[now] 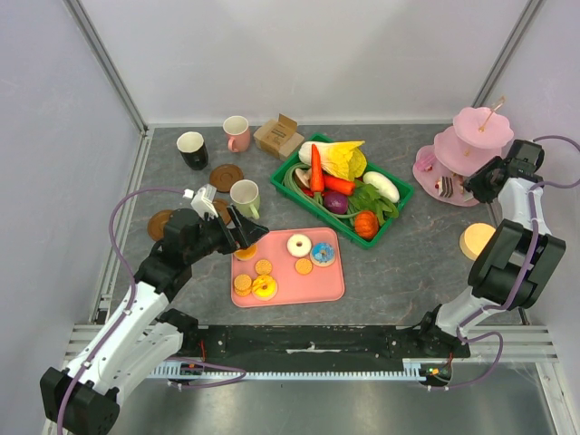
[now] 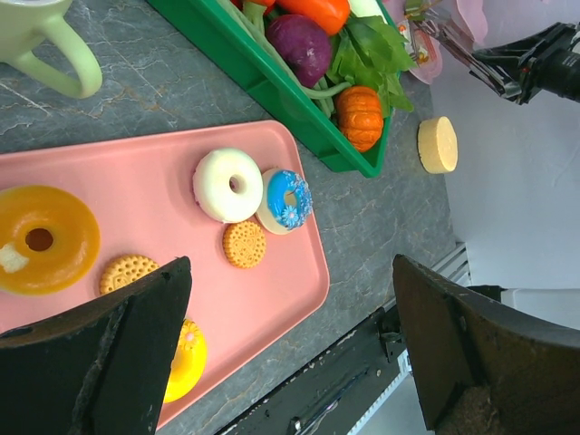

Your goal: Serve the afternoon tea

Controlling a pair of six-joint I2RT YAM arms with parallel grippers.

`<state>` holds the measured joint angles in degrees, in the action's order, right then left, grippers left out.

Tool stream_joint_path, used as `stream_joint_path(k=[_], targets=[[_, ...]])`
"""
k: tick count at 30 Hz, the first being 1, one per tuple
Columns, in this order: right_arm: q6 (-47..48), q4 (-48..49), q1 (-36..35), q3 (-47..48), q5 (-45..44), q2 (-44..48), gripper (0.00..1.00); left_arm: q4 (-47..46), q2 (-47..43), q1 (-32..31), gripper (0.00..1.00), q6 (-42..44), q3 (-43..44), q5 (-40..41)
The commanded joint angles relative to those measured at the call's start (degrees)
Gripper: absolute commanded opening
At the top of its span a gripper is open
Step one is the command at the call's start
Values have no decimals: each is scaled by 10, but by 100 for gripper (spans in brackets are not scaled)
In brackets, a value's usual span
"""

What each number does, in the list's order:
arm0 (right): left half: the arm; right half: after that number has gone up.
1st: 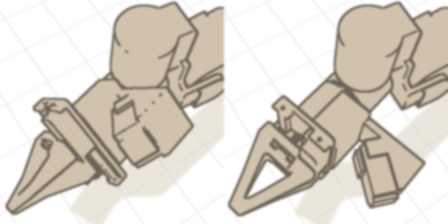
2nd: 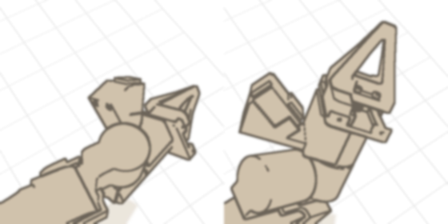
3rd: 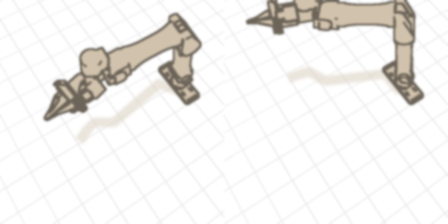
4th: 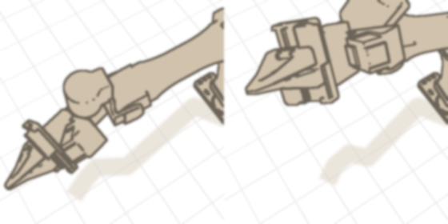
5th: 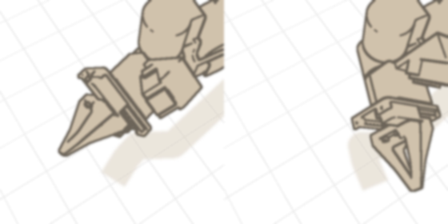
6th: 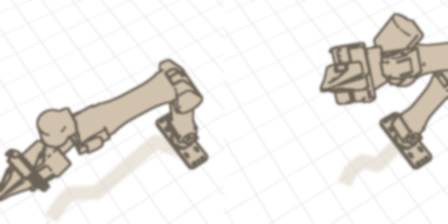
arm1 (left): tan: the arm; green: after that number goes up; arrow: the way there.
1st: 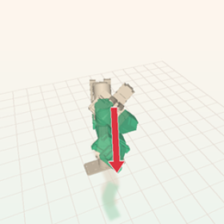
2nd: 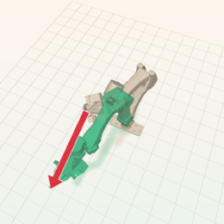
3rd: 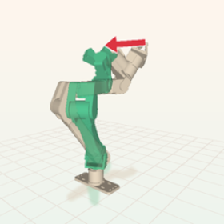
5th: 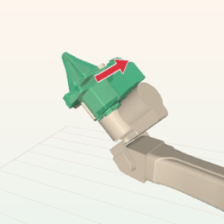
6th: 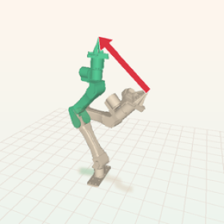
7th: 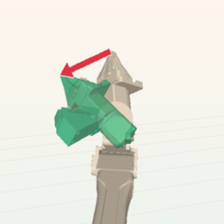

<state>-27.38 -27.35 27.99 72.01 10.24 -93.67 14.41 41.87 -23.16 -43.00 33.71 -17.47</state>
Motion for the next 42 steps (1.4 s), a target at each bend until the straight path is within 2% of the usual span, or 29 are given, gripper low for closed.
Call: stream_joint_path(k=[1,5,18,29,42], targets=[[1,18,2,9,3,15,42,-12,-7,1,98,-15,2,3],[4,12,2,11,-7,16,46,-12,-8,2,98,-15,3,2],[6,12,4,2,-85,57,47,-12,-8,2,97,-15,3,1],[11,17,6,-23,-85,92,47,-12,-7,0,98,-15,3,-1],[-11,19,6,-97,-57,196,46,-14,-7,0,97,-16,0,-6]])
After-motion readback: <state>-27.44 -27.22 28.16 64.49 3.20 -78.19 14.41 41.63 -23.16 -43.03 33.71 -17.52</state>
